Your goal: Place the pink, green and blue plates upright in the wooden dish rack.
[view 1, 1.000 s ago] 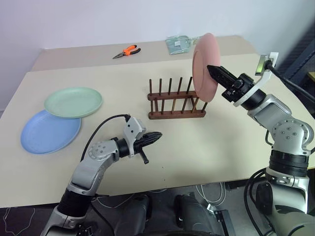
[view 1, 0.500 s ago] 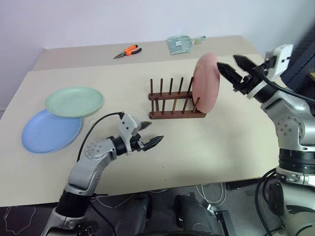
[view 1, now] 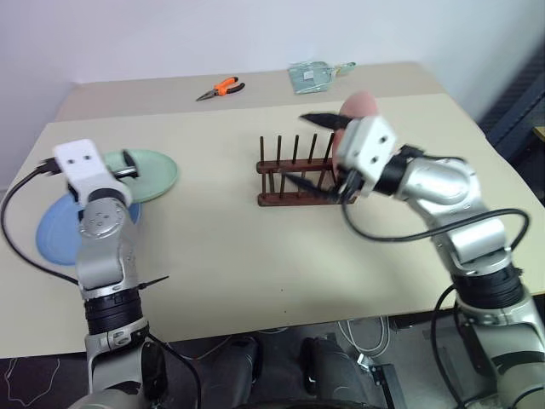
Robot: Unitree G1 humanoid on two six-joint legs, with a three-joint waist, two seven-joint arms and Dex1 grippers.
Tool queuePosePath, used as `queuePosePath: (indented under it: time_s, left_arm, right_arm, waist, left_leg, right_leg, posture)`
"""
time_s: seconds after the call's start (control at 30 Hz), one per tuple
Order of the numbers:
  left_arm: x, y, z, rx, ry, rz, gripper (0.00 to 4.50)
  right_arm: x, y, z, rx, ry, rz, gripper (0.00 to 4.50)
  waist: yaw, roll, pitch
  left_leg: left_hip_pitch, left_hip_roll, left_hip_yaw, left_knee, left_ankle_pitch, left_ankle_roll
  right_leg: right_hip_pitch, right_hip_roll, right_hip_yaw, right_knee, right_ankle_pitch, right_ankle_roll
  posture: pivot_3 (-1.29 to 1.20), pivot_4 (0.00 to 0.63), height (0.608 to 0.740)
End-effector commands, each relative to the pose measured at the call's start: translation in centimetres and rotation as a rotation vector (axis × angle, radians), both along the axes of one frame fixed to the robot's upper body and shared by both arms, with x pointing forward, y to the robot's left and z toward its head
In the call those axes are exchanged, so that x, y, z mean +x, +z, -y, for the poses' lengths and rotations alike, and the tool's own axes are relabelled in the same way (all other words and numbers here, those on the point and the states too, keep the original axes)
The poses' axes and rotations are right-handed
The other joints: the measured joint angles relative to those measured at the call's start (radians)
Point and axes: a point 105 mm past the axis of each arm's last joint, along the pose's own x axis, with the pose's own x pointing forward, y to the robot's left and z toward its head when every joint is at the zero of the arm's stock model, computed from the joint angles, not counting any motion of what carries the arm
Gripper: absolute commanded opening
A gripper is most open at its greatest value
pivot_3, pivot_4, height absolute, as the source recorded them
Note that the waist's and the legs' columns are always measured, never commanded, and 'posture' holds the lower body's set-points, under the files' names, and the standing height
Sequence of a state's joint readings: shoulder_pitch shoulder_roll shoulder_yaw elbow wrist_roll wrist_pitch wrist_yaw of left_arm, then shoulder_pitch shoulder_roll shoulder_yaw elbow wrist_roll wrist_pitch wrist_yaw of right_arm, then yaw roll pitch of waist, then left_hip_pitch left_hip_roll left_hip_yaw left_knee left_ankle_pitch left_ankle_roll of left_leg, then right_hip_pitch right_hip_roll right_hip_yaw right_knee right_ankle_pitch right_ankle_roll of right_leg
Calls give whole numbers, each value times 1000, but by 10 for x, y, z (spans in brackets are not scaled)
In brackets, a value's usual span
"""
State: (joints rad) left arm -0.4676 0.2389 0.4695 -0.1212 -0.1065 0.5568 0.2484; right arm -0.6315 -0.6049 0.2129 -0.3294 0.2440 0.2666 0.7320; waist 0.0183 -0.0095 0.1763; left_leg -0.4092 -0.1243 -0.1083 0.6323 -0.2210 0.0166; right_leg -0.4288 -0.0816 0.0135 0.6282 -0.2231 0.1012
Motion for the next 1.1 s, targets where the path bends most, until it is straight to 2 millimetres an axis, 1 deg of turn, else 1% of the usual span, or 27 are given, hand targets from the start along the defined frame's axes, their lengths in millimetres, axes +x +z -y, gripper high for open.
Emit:
queuePosePath:
  time_s: [0.03,0.13,0.2,0.27,0.37,0.47,0.53,0.57,0.6,0.63,0.7,0.73,0.8,0.9,0.93,1.0,1.07,1.1]
  left_arm:
    - [-12,10,-11,-126,64,49,4500]
    - [-15,1,-14,-216,59,38,4500]
    - [-15,-11,-14,-302,43,3,4500]
    - [-8,-25,-7,-398,-25,-33,4500]
    - [0,-32,0,-457,-99,-59,4500]
    - [9,-44,0,-586,-113,-56,3664]
    - [13,-43,-2,-620,-117,-33,2769]
    - [14,-42,-2,-626,-120,-25,2104]
    - [16,-38,0,-620,-136,-12,1681]
    - [18,-32,4,-617,-167,18,1110]
    - [21,-14,14,-591,-241,97,63]
    - [21,-8,17,-578,-266,123,22]
    - [20,10,28,-498,-332,167,22]
    - [20,36,56,-384,-469,210,22]
    - [20,43,67,-349,-515,215,22]
    - [19,58,96,-303,-632,231,22]
    - [16,72,128,-308,-749,260,22]
    - [14,76,138,-315,-787,270,22]
  right_arm:
    - [-4,-2,-3,-8,20,31,4490]
    - [-3,-9,-2,-8,24,12,4490]
    - [-3,-14,0,-15,21,5,4490]
    - [-3,-16,1,-16,15,5,4490]
    - [-3,-17,2,-10,10,7,4490]
    - [-4,-19,2,-10,-5,9,4500]
    - [-4,-19,5,-17,-21,12,4500]
    - [-4,-19,6,-19,-26,13,4500]
    - [-3,-19,7,-17,-32,13,4500]
    - [-3,-18,8,-15,-36,9,4500]
    - [-3,-17,11,-11,-42,0,4500]
    - [-3,-17,11,-10,-44,-3,4500]
    - [-3,-15,12,-11,-50,2,4500]
    - [-2,-10,10,-30,-57,56,4500]
    - [-1,-9,8,-43,-58,82,4500]
    - [-1,-7,2,-67,-52,128,4500]
    - [2,-5,-5,-97,-49,186,4500]
    - [3,-4,-8,-110,-48,209,4500]
  waist:
    - [10,-1,0]
    - [21,-2,0]
    - [21,-2,0]
    - [20,-2,0]
    - [19,-2,0]
    - [19,-2,0]
    - [19,-2,-1]
    - [19,-2,-1]
    - [19,-2,-1]
    - [19,-2,-1]
    - [19,-2,-1]
    - [20,-3,-1]
    - [20,-3,-1]
    - [20,-3,0]
    - [20,-3,0]
    - [19,-3,0]
    - [19,-3,0]
    - [19,-3,0]
  left_leg:
    - [0,-1,0,0,0,0]
    - [0,-1,0,1,-1,-2]
    - [0,-1,0,1,-1,-2]
    - [0,-1,0,1,-1,-2]
    - [0,-1,0,1,-1,-3]
    - [0,0,0,1,0,-3]
    - [0,0,0,1,0,-3]
    - [0,0,0,1,0,-3]
    - [0,0,0,1,0,-3]
    - [0,0,0,0,0,-3]
    - [0,0,0,0,0,-4]
    - [0,0,0,0,0,-4]
    - [0,0,0,1,0,-4]
    - [0,0,0,0,0,-4]
    - [0,0,0,0,0,-4]
    - [0,0,0,0,0,-4]
    - [0,0,0,0,0,-4]
    - [0,0,0,0,0,-4]
  right_leg:
    - [0,0,0,0,0,1]
    - [1,0,-1,0,1,1]
    - [0,0,-1,0,1,1]
    - [0,0,-1,0,1,1]
    - [0,1,-1,1,1,1]
    - [0,1,-1,1,1,1]
    - [0,1,-1,1,1,1]
    - [0,1,-1,1,1,1]
    - [0,1,-1,1,1,1]
    - [0,1,0,1,1,1]
    - [0,1,0,1,1,1]
    - [0,1,0,1,1,1]
    - [0,0,0,1,1,1]
    - [0,1,0,1,1,1]
    - [0,1,0,1,1,1]
    - [0,1,0,1,1,1]
    - [0,1,1,1,1,1]
    - [0,1,0,1,1,1]
  posture:
    - [0,150,729]
    - [0,150,729]
    - [0,150,729]
    - [0,150,729]
    - [0,150,729]
    - [0,150,729]
    - [0,150,729]
    - [0,150,729]
    - [0,150,729]
    - [0,150,729]
    - [0,150,729]
    - [0,150,729]
    - [0,150,729]
    - [0,150,729]
    - [0,150,729]
    - [0,150,729]
    - [0,150,729]
    - [0,150,729]
